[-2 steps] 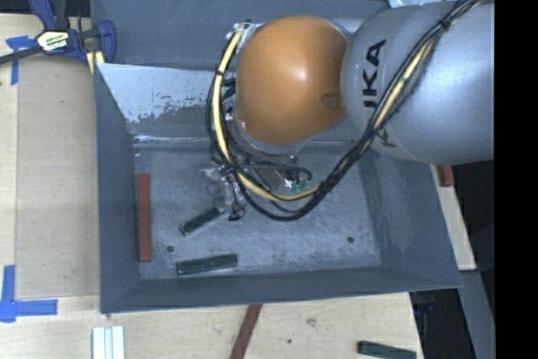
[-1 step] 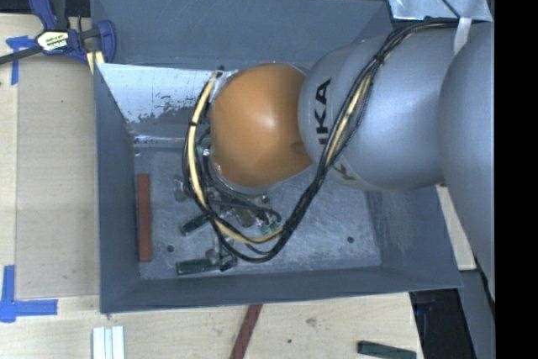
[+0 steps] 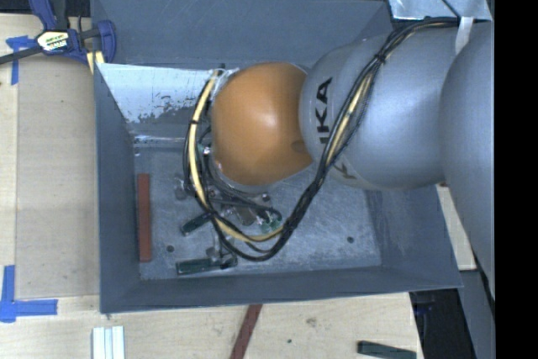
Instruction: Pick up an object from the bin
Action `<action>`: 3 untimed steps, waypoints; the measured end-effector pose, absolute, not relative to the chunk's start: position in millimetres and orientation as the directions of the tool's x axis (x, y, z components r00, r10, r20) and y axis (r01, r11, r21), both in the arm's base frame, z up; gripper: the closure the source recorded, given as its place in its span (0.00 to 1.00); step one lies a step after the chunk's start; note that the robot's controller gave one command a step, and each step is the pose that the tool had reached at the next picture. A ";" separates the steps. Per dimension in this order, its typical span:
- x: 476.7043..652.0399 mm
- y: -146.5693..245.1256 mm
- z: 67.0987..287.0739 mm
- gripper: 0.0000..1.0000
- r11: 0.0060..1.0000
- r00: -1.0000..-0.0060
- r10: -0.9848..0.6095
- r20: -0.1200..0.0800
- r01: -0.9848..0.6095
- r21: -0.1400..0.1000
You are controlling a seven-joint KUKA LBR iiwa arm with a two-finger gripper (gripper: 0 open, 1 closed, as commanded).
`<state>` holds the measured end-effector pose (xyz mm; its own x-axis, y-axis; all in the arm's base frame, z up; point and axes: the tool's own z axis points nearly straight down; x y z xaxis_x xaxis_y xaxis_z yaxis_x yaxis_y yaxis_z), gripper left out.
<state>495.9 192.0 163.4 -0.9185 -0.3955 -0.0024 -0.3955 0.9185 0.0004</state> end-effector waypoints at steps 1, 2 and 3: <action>509.1 155.7 70.0 1.00 0.928 -0.928 -0.373 -0.002 -0.373 0.000; 509.1 155.7 70.0 1.00 0.928 -0.928 -0.373 -0.002 -0.373 0.001; 537.1 164.9 228.6 1.00 0.925 -0.925 -0.379 -0.005 -0.379 0.000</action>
Offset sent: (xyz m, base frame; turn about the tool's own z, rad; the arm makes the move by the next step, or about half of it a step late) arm 0.0000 0.0000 0.0000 0.0000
